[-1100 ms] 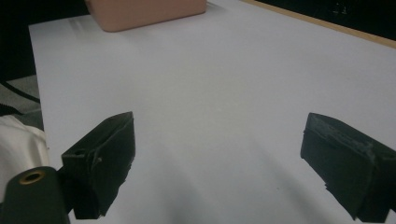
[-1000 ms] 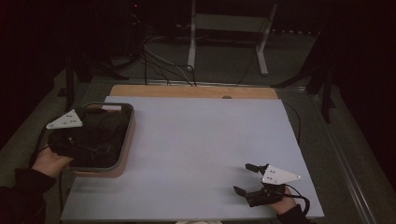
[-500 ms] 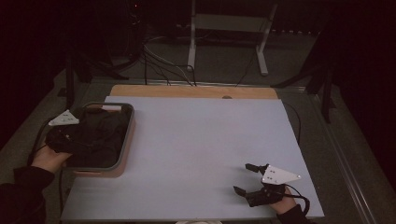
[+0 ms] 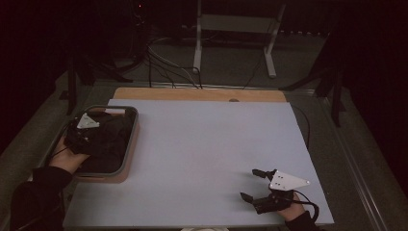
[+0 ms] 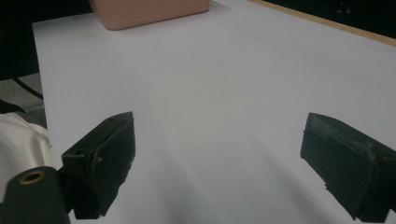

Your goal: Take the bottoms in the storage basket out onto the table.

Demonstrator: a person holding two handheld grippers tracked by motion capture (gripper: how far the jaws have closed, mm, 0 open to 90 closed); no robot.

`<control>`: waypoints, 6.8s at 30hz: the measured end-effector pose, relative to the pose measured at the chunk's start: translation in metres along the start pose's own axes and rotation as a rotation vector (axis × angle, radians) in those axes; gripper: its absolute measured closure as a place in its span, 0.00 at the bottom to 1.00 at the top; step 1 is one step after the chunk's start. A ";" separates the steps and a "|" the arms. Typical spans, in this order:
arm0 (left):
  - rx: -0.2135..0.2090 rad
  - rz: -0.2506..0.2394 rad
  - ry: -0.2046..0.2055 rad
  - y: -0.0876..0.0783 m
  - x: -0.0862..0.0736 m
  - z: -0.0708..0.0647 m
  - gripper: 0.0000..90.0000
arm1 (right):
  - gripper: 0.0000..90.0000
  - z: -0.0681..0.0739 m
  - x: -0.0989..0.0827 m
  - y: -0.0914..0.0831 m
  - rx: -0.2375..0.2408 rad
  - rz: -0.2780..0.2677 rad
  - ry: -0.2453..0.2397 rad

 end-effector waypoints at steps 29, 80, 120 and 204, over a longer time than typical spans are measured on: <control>0.287 0.252 0.080 0.057 -0.012 -0.012 0.01 | 0.11 -0.001 -0.002 0.001 0.005 0.012 0.003; 0.231 -0.153 -0.106 -0.052 0.014 0.005 0.70 | 0.11 -0.007 0.001 -0.004 -0.034 -0.027 0.016; 0.041 -0.478 -0.192 -0.131 0.083 0.030 0.71 | 0.12 -0.007 0.003 -0.003 -0.036 -0.041 0.013; -0.489 -0.477 -0.049 -0.021 0.213 -0.114 0.70 | 0.12 -0.007 0.006 -0.008 -0.035 -0.066 0.007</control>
Point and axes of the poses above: each handheld gripper's, and its own axes: y roughly forward along the jaws, x roughly out of its top, z roughly to its left, the point moved 3 cm from there along y, roughly forward along the jaws, and after that the axes turned 15 degrees about -z, right-handed, at the moved point
